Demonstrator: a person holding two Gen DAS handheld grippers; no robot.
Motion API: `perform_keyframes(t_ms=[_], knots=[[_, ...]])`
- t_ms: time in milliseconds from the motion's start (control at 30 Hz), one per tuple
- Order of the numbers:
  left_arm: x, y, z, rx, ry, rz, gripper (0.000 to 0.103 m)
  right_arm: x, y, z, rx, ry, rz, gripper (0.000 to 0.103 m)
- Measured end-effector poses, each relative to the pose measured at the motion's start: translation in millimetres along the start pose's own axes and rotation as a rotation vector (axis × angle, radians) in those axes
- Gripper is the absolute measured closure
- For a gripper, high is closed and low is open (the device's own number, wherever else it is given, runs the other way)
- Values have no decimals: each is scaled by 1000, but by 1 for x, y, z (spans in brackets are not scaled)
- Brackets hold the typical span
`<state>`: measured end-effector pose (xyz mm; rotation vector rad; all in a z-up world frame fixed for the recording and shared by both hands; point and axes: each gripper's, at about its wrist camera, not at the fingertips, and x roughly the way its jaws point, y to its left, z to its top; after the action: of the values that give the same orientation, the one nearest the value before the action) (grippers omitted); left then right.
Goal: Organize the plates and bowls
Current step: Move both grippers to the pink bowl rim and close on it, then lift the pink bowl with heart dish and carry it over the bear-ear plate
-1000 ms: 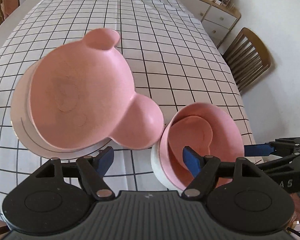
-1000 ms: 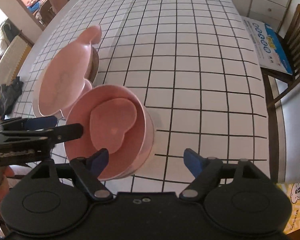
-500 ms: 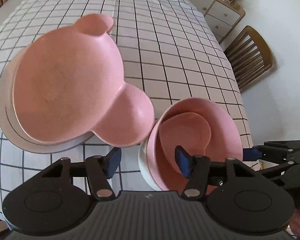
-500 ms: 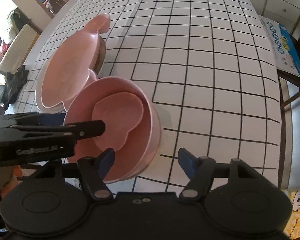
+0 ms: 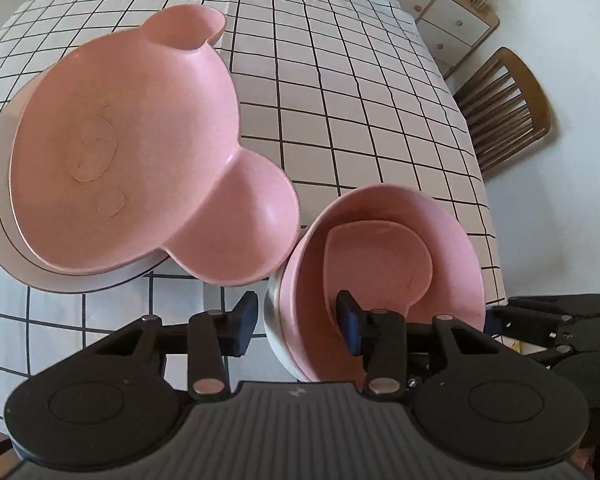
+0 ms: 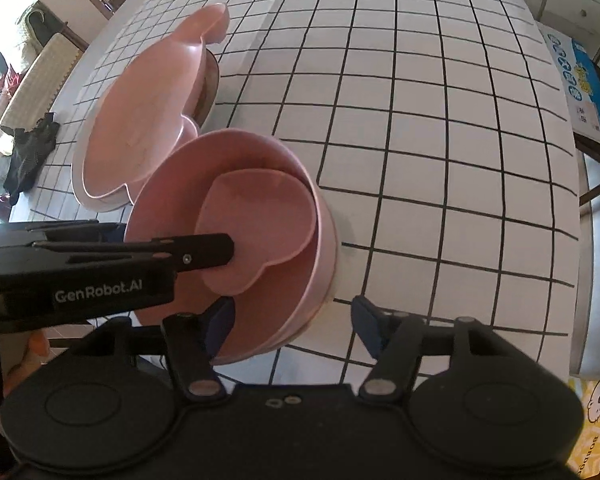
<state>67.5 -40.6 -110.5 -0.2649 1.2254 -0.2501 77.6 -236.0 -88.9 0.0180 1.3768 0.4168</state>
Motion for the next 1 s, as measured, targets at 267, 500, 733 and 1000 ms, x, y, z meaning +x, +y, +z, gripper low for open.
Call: perform_keyframes(t_ms=[267,500,733,1000], knots=[[-2,-2,-1,9,0,8,68,-3,-2,0,9,-17,-18,64],[-5,-3,-3,8,6,0,69,-7,1,-5,29,-23,-53,73],[-16,-9,-4,8,2,-16,69,-19,4,-9,47,-24,-74,73],[-43,-15,2,-3,-2,-36,70,-47,16,-6,27,-40,-107,74]])
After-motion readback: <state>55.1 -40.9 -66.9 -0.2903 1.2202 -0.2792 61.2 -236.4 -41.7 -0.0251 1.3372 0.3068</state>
